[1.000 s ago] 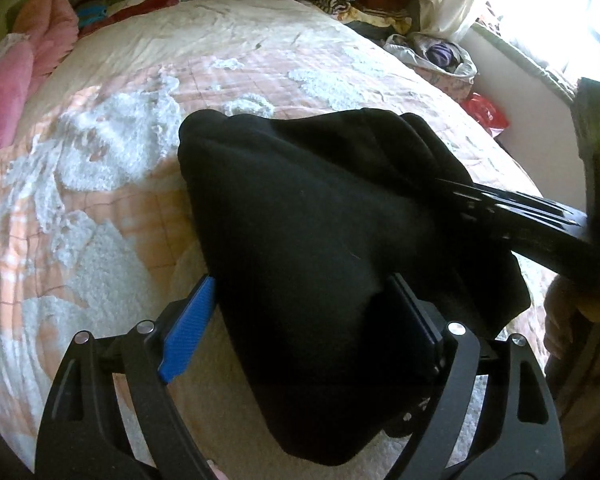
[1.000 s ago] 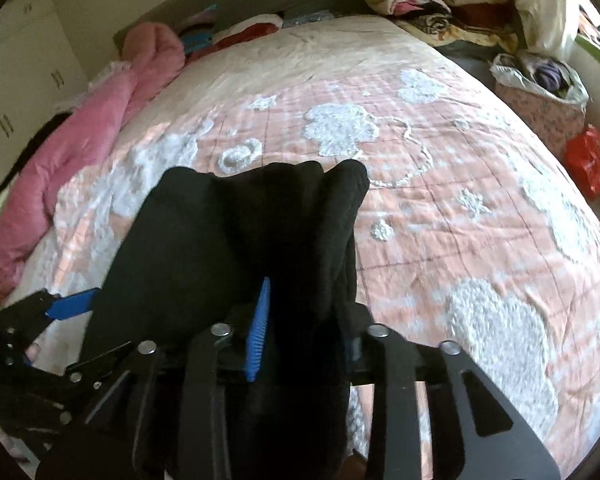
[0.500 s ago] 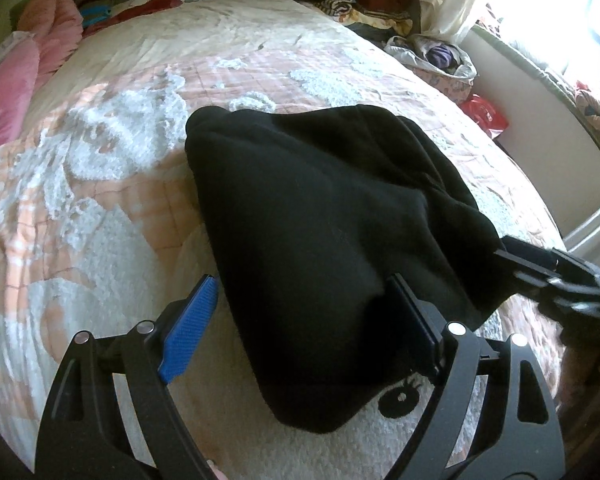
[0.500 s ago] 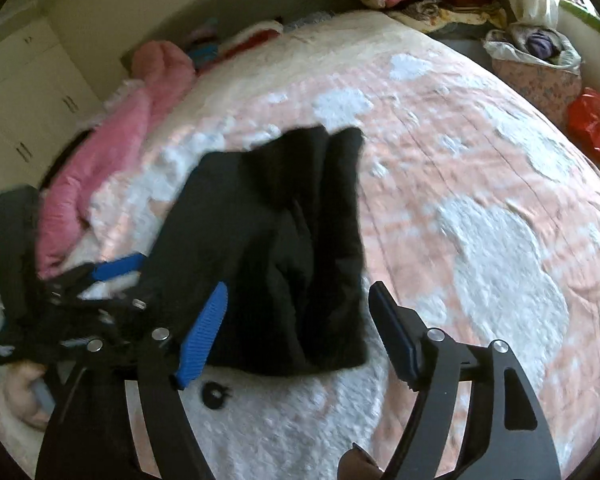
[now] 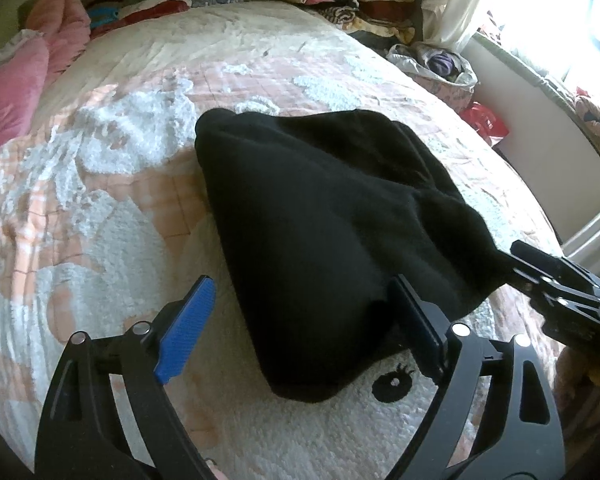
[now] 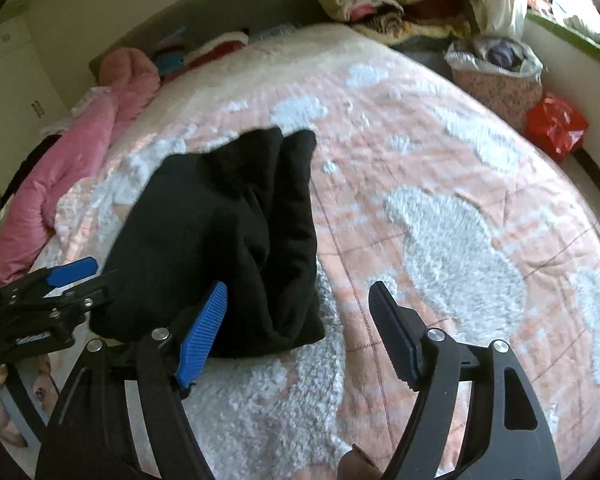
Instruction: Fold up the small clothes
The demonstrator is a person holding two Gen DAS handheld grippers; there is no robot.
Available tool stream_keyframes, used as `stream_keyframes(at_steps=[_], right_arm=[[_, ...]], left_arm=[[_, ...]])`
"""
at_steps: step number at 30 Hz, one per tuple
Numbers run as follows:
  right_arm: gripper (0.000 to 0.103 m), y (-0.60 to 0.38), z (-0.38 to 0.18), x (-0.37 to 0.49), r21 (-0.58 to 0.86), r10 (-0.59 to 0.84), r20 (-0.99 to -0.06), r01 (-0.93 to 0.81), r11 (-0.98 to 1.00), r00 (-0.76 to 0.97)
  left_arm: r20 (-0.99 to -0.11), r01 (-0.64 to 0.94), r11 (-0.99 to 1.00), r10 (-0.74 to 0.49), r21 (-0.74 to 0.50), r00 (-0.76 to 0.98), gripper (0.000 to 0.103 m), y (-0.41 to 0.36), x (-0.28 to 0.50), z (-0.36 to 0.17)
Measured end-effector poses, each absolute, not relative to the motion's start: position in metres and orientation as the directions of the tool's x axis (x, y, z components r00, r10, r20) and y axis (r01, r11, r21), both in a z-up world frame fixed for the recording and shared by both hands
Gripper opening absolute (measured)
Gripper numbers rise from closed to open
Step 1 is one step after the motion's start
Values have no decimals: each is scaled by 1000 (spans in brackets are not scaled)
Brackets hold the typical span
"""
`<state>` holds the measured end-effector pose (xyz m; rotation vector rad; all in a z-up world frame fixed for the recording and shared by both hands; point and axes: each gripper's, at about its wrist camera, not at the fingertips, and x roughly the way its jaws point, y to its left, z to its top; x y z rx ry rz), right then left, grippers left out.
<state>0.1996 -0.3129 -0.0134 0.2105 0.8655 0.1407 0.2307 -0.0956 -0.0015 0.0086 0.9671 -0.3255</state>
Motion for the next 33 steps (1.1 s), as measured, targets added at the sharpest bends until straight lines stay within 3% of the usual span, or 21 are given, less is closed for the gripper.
stream_keyframes(at_steps=[7, 12, 22, 33], right_arm=[[91, -312, 27, 163, 199, 180, -668, -59, 978, 722], [98, -311, 51, 134, 189, 177, -604, -75, 979, 777], [99, -296, 79, 68, 104, 106, -475, -64, 993, 874], [99, -285, 77, 9, 93, 68, -441, -29, 995, 895]], left_arm=[[-788, 279, 948, -288, -153, 544, 93, -91, 215, 14], [-770, 269, 949, -292, -162, 568, 93, -86, 196, 29], [-702, 280, 947, -309, -161, 642, 94, -75, 140, 57], [-651, 281, 950, -301, -138, 697, 94, -54, 90, 64]])
